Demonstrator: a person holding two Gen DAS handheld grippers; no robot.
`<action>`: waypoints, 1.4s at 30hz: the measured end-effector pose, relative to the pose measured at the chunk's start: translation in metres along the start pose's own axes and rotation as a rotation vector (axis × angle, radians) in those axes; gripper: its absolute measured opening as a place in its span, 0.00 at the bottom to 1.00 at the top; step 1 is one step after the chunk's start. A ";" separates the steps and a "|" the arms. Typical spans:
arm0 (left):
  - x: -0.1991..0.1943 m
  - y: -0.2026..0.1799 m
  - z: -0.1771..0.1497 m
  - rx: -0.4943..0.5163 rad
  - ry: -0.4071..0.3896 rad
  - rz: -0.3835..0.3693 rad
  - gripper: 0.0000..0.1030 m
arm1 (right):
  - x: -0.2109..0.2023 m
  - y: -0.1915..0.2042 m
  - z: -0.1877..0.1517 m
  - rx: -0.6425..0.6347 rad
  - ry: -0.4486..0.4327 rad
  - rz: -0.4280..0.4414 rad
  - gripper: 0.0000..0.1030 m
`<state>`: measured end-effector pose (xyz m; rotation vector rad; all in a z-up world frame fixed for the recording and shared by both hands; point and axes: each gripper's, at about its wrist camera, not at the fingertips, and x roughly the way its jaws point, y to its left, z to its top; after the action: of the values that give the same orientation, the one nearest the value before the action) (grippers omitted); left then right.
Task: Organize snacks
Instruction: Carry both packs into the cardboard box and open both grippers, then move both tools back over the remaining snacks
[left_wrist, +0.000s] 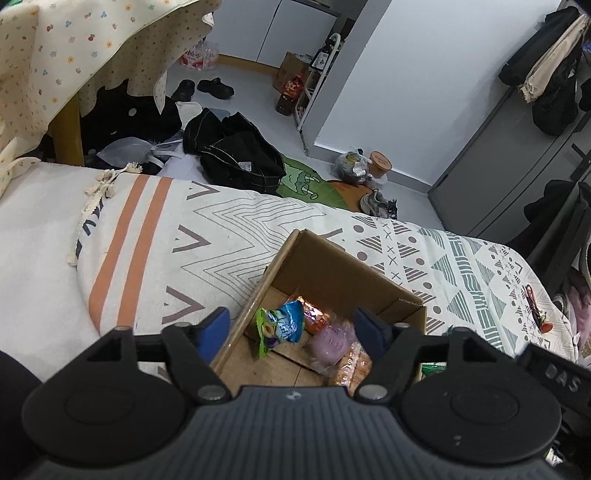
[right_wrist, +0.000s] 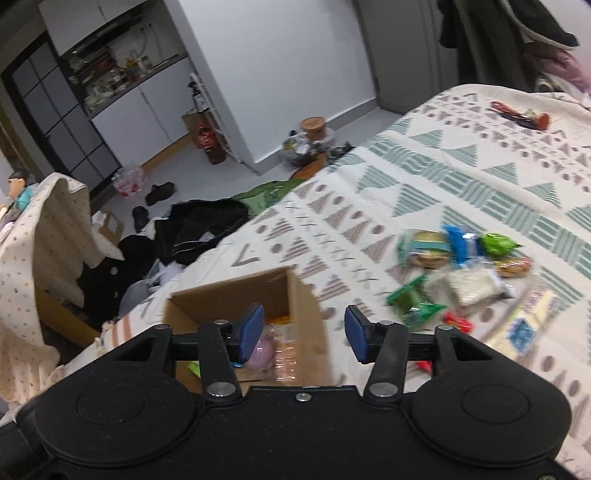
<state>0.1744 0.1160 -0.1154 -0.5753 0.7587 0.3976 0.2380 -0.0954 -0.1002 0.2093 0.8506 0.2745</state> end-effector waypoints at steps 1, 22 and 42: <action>-0.001 -0.001 -0.001 0.005 -0.002 0.003 0.73 | -0.002 -0.004 -0.001 0.002 0.000 -0.010 0.50; -0.026 -0.059 -0.028 0.170 0.001 -0.007 0.89 | -0.066 -0.092 -0.013 0.044 -0.060 -0.120 0.86; -0.036 -0.123 -0.065 0.325 0.045 -0.036 0.89 | -0.101 -0.185 -0.015 0.116 -0.107 -0.159 1.00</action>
<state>0.1817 -0.0242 -0.0852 -0.2929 0.8347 0.2214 0.1919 -0.3017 -0.0914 0.2607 0.7731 0.0649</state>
